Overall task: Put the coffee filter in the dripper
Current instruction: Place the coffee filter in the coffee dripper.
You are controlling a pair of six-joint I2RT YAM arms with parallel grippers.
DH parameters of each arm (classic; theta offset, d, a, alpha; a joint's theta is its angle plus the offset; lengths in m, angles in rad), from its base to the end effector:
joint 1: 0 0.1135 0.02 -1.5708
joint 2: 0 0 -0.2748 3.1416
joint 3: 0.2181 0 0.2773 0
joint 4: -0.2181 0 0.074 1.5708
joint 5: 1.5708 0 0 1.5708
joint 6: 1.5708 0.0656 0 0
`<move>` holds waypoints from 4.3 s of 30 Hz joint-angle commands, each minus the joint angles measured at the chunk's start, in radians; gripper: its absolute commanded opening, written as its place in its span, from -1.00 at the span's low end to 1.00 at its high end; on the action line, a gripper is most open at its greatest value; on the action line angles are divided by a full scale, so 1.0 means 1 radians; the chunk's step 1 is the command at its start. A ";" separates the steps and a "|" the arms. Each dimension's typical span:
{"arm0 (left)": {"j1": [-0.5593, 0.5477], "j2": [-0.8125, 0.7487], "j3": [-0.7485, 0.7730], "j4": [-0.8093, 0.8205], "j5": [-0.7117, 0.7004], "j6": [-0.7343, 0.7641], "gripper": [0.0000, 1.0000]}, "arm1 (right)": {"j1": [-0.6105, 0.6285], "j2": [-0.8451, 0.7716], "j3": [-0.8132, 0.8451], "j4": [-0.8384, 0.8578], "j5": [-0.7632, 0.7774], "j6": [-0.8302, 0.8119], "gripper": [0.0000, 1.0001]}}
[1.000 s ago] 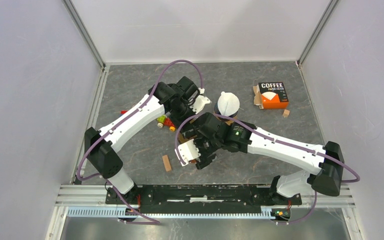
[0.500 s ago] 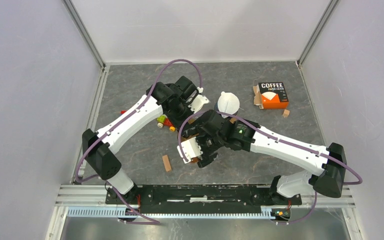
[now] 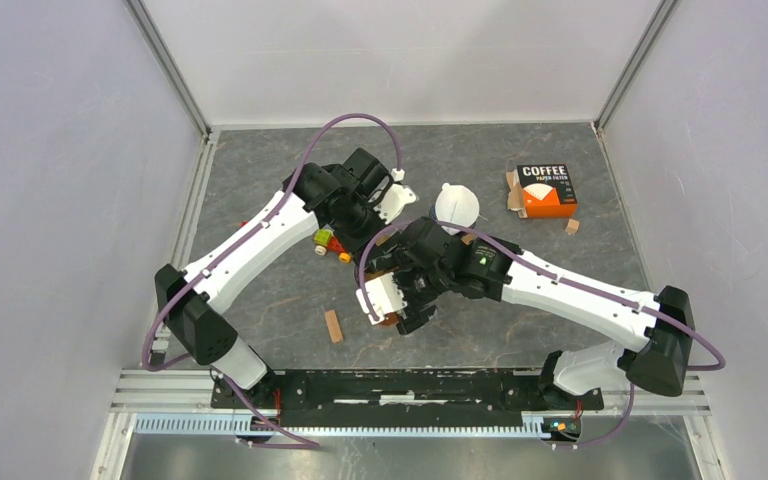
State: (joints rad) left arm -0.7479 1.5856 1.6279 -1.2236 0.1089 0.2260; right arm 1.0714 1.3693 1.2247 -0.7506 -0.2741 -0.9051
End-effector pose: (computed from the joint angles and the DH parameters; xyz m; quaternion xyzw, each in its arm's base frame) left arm 0.2480 -0.2398 0.3309 0.4677 0.8608 -0.1014 0.1729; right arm 0.1412 0.2959 0.2961 -0.8054 0.4764 0.1557 0.3165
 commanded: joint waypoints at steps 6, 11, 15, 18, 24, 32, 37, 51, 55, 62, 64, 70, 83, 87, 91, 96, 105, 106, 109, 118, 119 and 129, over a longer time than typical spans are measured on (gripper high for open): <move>0.005 -0.074 0.020 0.044 0.031 0.038 0.99 | -0.007 -0.044 0.058 -0.001 -0.012 -0.008 0.88; 0.013 -0.087 -0.002 0.054 0.030 0.037 0.99 | -0.017 -0.043 0.052 0.008 -0.004 -0.008 0.88; 0.021 -0.105 -0.030 0.071 0.030 0.036 0.99 | -0.026 -0.045 0.042 0.007 -0.005 -0.008 0.88; 0.028 -0.119 -0.058 0.083 0.021 0.040 0.99 | -0.037 -0.048 0.022 0.016 -0.005 -0.007 0.88; 0.032 -0.142 -0.136 0.118 0.007 0.046 0.99 | -0.045 -0.048 -0.031 0.031 0.005 -0.014 0.87; 0.032 -0.139 -0.193 0.162 0.036 0.030 0.99 | -0.047 -0.047 -0.077 0.042 0.007 -0.021 0.87; 0.032 -0.130 -0.202 0.170 0.032 0.030 0.99 | -0.047 -0.041 -0.092 0.046 0.010 -0.024 0.87; 0.032 -0.142 -0.223 0.173 -0.020 0.031 0.99 | -0.047 -0.032 -0.080 0.034 0.036 -0.031 0.87; 0.032 -0.144 -0.191 0.168 -0.017 0.032 0.99 | -0.048 -0.035 -0.032 0.019 0.012 -0.024 0.87; 0.032 -0.143 -0.117 0.154 -0.003 0.029 0.99 | -0.047 -0.037 0.063 -0.012 -0.013 -0.018 0.89; 0.032 -0.146 -0.106 0.155 0.003 0.030 0.99 | -0.047 -0.039 0.070 -0.015 -0.017 -0.018 0.89; 0.032 -0.151 -0.102 0.154 0.014 0.025 0.99 | -0.046 -0.046 0.042 -0.003 -0.022 -0.019 0.89; 0.032 -0.171 -0.116 0.112 0.085 0.053 0.99 | -0.053 -0.061 0.002 0.002 -0.088 -0.017 0.88; 0.032 -0.180 -0.136 0.142 0.098 0.051 0.99 | -0.053 -0.051 -0.006 0.002 -0.102 -0.017 0.87; 0.032 -0.194 -0.172 0.201 0.106 0.038 0.99 | -0.055 -0.047 -0.022 0.020 -0.091 -0.013 0.87; 0.032 -0.199 -0.201 0.286 0.117 -0.002 0.99 | -0.060 -0.053 -0.016 0.024 -0.091 -0.011 0.87; 0.032 -0.173 -0.221 0.369 0.163 -0.036 0.99 | -0.061 -0.040 -0.004 0.013 -0.131 -0.013 0.87; 0.032 -0.169 -0.223 0.376 0.163 -0.040 0.99 | -0.062 -0.040 -0.002 0.011 -0.136 -0.015 0.87; 0.032 -0.162 -0.231 0.388 0.156 -0.044 0.99 | -0.060 -0.043 0.000 0.012 -0.147 -0.017 0.87; 0.032 -0.152 -0.292 0.427 0.110 -0.033 0.99 | -0.021 -0.014 -0.029 0.029 -0.142 -0.015 0.87; 0.032 -0.156 -0.301 0.434 0.106 -0.031 0.99 | -0.019 -0.010 -0.036 0.032 -0.136 -0.016 0.87; 0.032 -0.177 -0.365 0.461 0.061 0.023 0.99 | -0.017 -0.004 -0.090 0.014 -0.069 -0.039 0.80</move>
State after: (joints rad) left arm -0.7177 1.4334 1.2839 -0.8192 0.2020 0.2218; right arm 1.0519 1.3731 1.1442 -0.7433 -0.3721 -0.9218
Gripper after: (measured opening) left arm 0.993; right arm 0.903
